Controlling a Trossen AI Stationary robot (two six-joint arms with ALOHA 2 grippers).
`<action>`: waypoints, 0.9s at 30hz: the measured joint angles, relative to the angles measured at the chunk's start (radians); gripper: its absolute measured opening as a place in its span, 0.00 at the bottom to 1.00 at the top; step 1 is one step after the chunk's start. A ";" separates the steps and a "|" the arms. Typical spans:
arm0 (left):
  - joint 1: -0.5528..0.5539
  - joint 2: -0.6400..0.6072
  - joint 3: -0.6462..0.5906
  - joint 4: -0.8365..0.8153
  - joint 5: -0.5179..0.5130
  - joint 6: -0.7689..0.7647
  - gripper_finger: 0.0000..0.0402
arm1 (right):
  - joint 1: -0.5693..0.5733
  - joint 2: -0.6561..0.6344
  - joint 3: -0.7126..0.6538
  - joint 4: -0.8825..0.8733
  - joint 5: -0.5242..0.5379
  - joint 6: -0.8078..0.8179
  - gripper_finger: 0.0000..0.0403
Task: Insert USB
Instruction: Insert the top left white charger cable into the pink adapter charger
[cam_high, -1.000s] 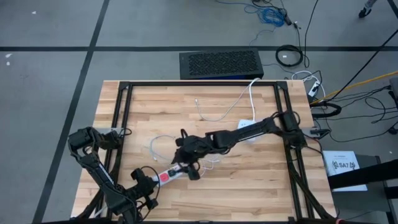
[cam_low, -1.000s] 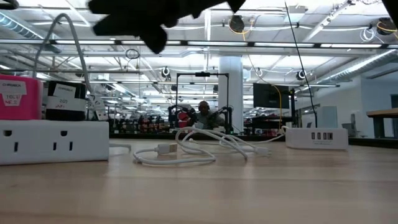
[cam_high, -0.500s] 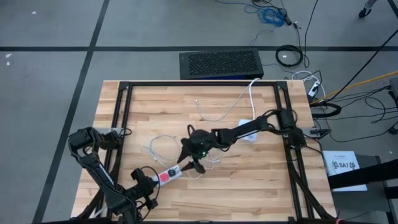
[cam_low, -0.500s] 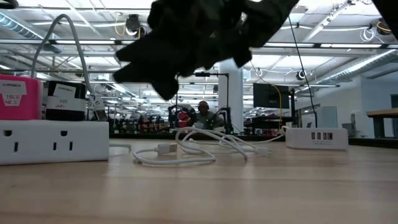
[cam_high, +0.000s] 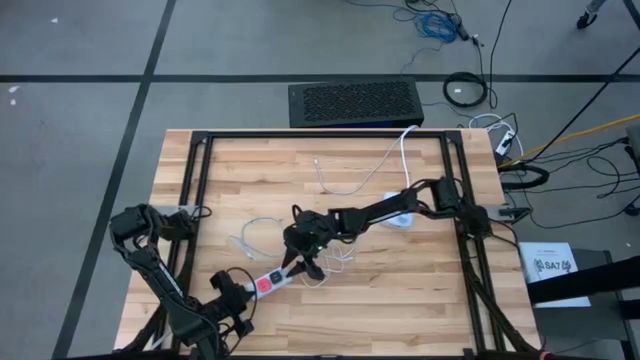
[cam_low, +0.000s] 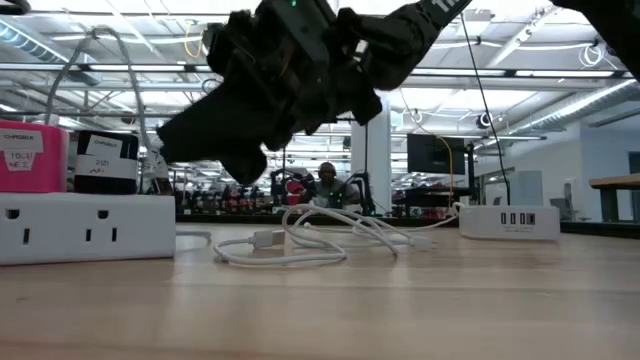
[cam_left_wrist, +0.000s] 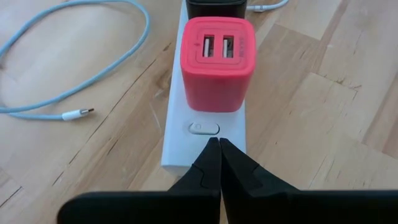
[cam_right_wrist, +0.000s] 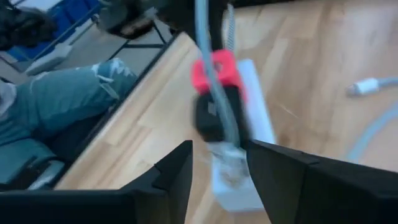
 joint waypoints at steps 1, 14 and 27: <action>0.000 0.000 0.000 0.000 0.001 0.000 0.00 | -0.004 0.001 0.000 -0.006 0.000 -0.001 0.35; 0.000 -0.002 0.000 0.001 -0.003 0.001 0.00 | -0.007 0.024 0.002 -0.010 -0.007 -0.019 0.35; 0.000 -0.002 0.000 0.002 -0.005 -0.001 0.00 | -0.006 0.044 0.002 0.030 -0.029 -0.004 0.32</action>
